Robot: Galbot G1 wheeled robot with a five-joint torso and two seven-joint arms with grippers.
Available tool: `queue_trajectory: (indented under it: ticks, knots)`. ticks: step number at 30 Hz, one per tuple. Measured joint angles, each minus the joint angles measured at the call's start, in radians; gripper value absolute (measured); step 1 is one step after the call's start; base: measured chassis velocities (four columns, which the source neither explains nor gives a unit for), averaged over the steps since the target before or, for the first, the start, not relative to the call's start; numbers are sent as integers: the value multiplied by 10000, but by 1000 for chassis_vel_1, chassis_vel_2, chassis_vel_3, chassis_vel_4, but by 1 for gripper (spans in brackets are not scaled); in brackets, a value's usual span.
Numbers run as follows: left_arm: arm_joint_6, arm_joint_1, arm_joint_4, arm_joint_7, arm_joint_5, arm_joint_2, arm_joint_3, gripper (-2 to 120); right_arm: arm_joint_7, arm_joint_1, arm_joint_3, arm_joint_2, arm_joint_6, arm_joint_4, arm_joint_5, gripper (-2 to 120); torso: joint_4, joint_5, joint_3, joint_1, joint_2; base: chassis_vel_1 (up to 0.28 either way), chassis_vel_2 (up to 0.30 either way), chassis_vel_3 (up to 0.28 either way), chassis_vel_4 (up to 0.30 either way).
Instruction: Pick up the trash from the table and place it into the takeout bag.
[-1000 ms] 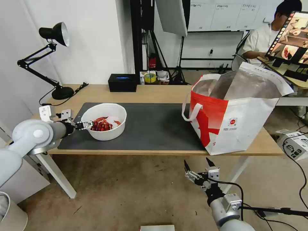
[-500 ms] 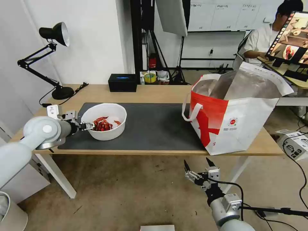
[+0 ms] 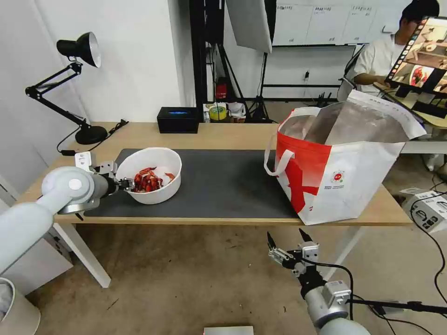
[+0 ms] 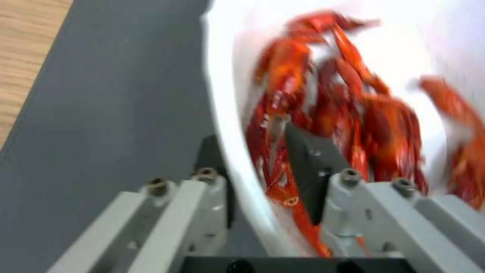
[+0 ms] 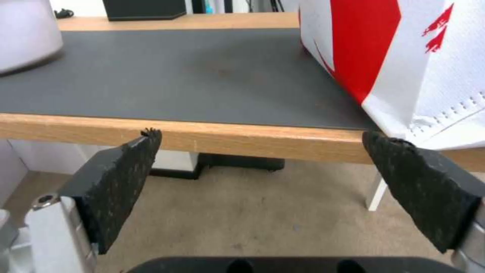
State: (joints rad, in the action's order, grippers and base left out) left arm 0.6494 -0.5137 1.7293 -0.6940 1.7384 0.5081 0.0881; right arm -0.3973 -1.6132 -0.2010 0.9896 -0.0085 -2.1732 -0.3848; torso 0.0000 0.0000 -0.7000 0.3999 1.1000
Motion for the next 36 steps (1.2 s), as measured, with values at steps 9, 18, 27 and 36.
queue_trajectory:
  ticks: [9,18,27,36]
  knots:
    - [-104,-69,154,-52,-6,-35,8,0,0,0,0,0,0,0,0,100,0,1,1,0,0,0,0,0,0]
    - [-318,-146,506,-14,57,-52,-207,0,0,0,0,0,0,0,0,100,0,-2,0,0,-1,0,0,0,0]
    - [-746,966,1234,67,866,6,-379,0,-1,0,0,0,0,0,0,100,0,2,0,0,0,0,0,0,0]
    - [-1221,3380,1537,-42,1748,487,802,0,1,0,0,0,1,0,-1,100,0,2,-1,0,0,0,0,0,0]
